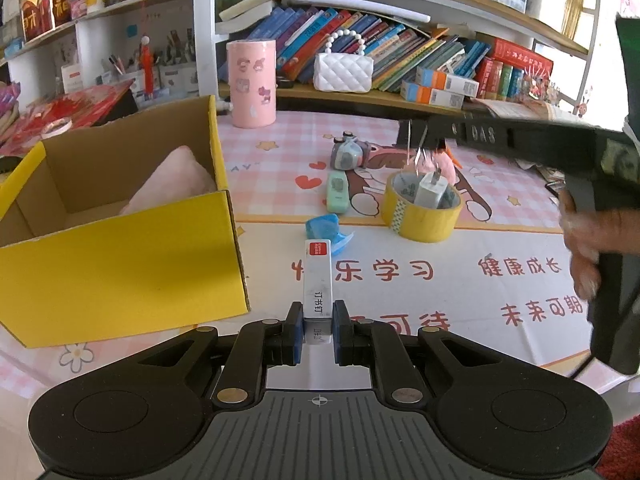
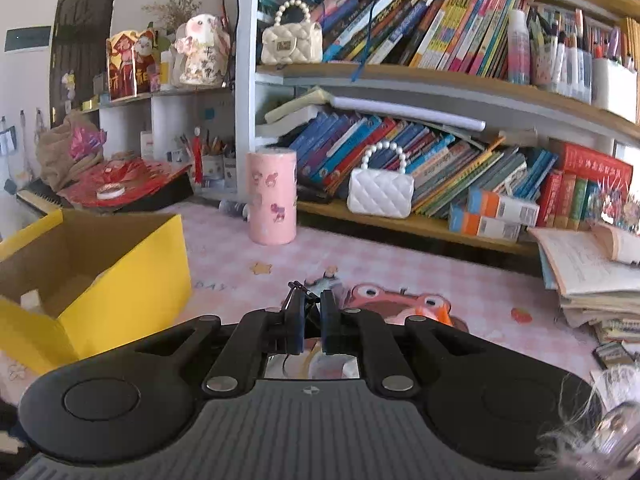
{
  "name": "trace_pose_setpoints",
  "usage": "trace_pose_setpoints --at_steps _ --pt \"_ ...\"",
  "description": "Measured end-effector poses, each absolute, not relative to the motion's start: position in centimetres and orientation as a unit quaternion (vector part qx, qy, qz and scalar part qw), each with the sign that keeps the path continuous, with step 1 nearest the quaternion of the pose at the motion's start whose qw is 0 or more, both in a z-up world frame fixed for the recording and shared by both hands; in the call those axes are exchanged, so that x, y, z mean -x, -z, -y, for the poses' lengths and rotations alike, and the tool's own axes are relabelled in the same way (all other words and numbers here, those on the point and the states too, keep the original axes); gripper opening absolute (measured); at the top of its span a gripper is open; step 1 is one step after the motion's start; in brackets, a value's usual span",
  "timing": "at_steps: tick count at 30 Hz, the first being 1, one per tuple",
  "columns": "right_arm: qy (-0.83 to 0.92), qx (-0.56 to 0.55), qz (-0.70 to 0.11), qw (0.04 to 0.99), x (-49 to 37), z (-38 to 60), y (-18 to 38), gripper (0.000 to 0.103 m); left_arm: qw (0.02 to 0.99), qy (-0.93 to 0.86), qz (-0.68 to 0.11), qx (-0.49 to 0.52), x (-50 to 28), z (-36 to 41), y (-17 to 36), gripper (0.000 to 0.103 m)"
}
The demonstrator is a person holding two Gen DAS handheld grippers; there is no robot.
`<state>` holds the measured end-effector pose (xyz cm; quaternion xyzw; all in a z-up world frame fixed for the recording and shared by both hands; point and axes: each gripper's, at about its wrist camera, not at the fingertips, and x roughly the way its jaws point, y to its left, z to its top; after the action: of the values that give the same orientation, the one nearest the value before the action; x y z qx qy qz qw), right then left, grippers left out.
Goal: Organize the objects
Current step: 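Grasp the black binder clip on the tape roll with the right tool, then carry the white-and-red box toward the yellow box with the left tool while the right tool carries the clip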
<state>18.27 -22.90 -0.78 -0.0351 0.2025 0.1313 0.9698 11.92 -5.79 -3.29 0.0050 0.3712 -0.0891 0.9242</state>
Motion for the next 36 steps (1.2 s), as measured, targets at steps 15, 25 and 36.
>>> trace_pose_setpoints --at_steps 15,25,36 --pt "-0.125 0.025 -0.300 0.945 -12.7 20.3 2.1 0.007 0.928 0.113 -0.355 0.014 -9.5 3.1 3.0 0.012" --pt "-0.149 0.051 -0.307 0.938 -7.3 14.6 1.7 0.007 0.931 0.105 -0.348 0.030 -5.4 -1.9 2.5 0.013" --pt "-0.175 0.053 -0.311 0.933 -2.3 8.3 1.9 0.007 0.935 0.082 -0.343 0.032 -0.4 -7.6 2.0 0.013"
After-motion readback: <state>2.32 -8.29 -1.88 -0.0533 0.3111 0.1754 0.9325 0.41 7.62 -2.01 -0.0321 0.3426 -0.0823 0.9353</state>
